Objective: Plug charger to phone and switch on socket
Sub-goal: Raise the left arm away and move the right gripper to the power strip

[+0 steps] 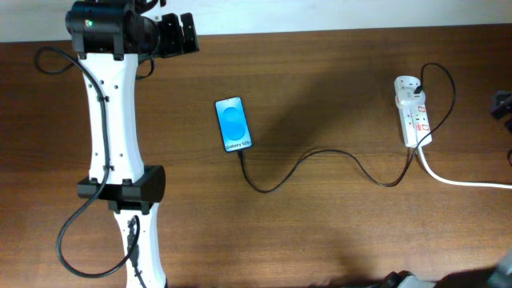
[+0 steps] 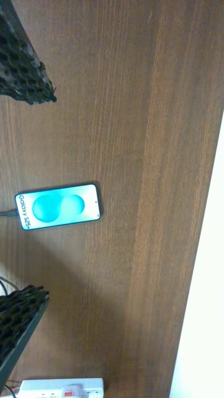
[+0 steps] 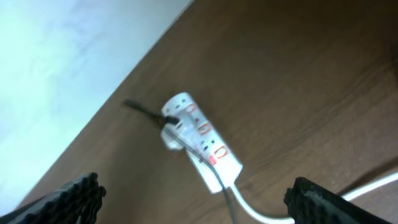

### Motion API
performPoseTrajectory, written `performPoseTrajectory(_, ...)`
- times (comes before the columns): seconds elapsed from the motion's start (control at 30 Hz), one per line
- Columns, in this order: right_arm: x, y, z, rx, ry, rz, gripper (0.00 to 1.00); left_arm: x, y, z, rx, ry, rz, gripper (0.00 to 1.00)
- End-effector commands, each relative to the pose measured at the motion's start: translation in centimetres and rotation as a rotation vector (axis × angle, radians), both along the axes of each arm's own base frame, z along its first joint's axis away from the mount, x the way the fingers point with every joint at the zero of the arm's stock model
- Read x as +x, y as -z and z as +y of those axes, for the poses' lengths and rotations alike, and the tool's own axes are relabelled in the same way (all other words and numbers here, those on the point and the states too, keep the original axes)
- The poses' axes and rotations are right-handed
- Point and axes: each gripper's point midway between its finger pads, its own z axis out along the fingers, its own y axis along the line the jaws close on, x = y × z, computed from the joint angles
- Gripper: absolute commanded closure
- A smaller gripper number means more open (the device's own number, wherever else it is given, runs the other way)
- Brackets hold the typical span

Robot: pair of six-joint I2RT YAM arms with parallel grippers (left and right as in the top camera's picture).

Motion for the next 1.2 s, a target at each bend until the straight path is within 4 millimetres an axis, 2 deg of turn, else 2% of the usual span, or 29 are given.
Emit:
performPoseTrajectory(0.0,1.8,1.5,-1.8,0.058,0.009,-0.026,0.01,-0.2,-0.7,0.3,0.012,-0.002,-0.019,0.01)
performPoseTrajectory(0.23,4.5,7.7,-4.5,0.109,0.008,0.021,0.01,-0.2,-0.7,0.3,0.012,-0.002,-0.019,0.01)
performPoseTrajectory(0.37,5.9,10.4,-5.0,0.138,-0.028,0.016,0.01,-0.2,-0.7,0.3,0.012,-0.002,-0.019,0.01)
performPoseTrajectory(0.5,7.9,12.9,-5.1,0.065,-0.066,0.048,0.00,-0.2,-0.7,0.3,0.012,-0.002,-0.019,0.01)
performPoseTrajectory(0.6,9.3,13.6,-4.7,0.047,-0.081,0.067,0.03,-0.2,-0.7,0.3,0.012,-0.002,-0.019,0.01)
performPoseTrajectory(0.73,11.9,14.5,-3.0,0.065,-0.145,0.096,0.03,-0.2,-0.7,0.3,0.012,-0.002,-0.019,0.01)
performPoseTrajectory(0.83,13.1,15.2,-2.2,0.054,-0.209,0.155,0.03,-0.2,-0.7,0.3,0.012,-0.002,-0.019,0.01)
performPoseTrajectory(1.17,13.1,19.0,-1.2,-0.034,-0.270,0.336,0.03,-0.2,-0.7,0.3,0.012,-0.002,-0.019,0.01)
